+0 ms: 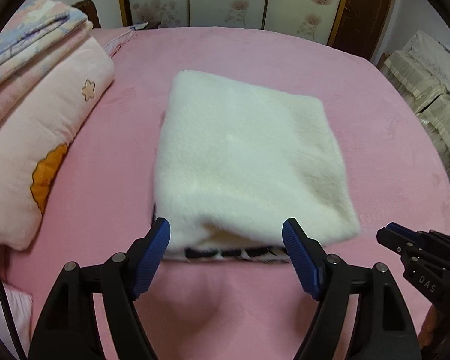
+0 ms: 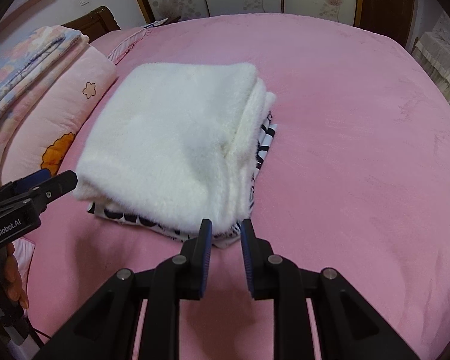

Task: Fold large clothes

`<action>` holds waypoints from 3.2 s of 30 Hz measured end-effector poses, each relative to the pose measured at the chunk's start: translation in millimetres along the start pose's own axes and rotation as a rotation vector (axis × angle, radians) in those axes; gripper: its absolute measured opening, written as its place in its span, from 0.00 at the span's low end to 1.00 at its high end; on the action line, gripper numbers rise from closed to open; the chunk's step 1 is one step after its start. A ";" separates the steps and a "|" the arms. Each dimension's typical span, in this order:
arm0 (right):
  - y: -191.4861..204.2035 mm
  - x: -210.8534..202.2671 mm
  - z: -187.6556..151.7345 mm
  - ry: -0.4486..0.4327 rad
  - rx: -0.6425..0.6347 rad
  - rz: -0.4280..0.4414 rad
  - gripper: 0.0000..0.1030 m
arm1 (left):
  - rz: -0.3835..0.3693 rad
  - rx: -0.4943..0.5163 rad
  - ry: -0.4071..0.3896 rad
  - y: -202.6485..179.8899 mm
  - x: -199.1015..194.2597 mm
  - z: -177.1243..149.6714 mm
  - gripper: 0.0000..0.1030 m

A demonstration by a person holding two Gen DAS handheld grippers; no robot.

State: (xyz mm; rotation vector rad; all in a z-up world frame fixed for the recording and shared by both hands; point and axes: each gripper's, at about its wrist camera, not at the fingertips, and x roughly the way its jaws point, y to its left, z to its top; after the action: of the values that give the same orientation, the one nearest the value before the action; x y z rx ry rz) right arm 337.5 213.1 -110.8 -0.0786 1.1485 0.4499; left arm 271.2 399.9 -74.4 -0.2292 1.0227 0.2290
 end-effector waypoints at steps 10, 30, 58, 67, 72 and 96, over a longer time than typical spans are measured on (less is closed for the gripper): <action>-40.2 -82.6 -64.6 0.001 0.008 0.003 0.31 | -0.026 -0.040 0.023 -65.9 -81.0 -59.4 0.74; -134.4 -282.7 -192.3 -0.054 -0.041 0.000 0.33 | -0.036 0.029 -0.010 -229.8 -256.4 -193.3 0.74; -167.2 -332.1 -256.8 -0.084 0.027 -0.017 0.44 | 0.020 0.007 -0.033 -314.2 -279.4 -248.5 0.74; -163.8 -324.0 -252.6 -0.054 0.022 0.009 0.44 | 0.035 0.024 -0.013 -320.9 -276.9 -252.3 0.74; -163.1 -320.6 -254.1 -0.039 0.026 0.017 0.44 | 0.037 0.017 -0.002 -321.7 -275.4 -254.5 0.74; -162.0 -314.4 -262.1 -0.009 0.040 0.019 0.44 | 0.042 0.023 0.054 -326.7 -268.9 -261.4 0.74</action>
State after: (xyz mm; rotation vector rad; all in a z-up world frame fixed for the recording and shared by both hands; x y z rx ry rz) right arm 69.4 -105.0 33.5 -0.0309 1.1500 0.4435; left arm 19.7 -9.9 52.8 -0.1937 1.0836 0.2503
